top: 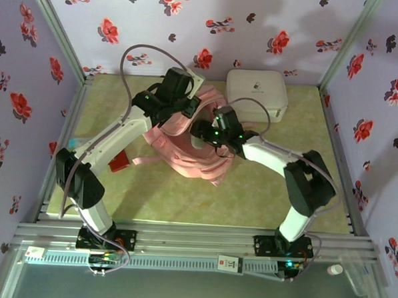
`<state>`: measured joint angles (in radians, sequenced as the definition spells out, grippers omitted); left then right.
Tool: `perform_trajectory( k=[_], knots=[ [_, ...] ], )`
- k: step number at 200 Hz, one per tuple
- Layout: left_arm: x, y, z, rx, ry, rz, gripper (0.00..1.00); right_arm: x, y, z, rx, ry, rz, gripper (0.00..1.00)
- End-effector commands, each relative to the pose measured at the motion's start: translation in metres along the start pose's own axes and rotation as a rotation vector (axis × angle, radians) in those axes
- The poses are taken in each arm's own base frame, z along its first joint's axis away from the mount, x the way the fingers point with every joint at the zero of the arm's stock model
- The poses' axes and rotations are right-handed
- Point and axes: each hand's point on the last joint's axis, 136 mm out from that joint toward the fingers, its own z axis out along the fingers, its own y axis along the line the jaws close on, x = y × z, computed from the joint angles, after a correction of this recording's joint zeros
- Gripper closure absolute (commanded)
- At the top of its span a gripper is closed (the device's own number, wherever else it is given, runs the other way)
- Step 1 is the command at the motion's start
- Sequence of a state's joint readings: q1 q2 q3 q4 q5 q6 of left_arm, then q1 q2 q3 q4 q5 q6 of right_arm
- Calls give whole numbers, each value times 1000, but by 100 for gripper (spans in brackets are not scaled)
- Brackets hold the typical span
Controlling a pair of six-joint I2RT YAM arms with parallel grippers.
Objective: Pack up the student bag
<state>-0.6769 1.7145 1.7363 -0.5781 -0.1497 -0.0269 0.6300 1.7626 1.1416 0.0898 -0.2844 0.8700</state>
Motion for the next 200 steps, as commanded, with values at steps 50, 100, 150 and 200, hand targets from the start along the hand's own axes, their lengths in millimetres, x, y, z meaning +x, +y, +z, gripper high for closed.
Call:
perform_trajectory(
  k=[50, 100, 150, 200],
  knots=[
    [-76, 31, -27, -33, -256, -204, 100, -49, 49, 61, -233, -81, 45, 15],
    [-68, 37, -23, -29, -234, -229, 100, -51, 39, 42, -200, -115, 17, 17],
    [-52, 26, -13, 35, -195, -238, 100, -32, -1, -14, -102, -163, 17, 31],
    [-11, -9, 18, 201, -76, -241, 100, -19, -49, -83, 84, -303, 16, 31]
  ],
)
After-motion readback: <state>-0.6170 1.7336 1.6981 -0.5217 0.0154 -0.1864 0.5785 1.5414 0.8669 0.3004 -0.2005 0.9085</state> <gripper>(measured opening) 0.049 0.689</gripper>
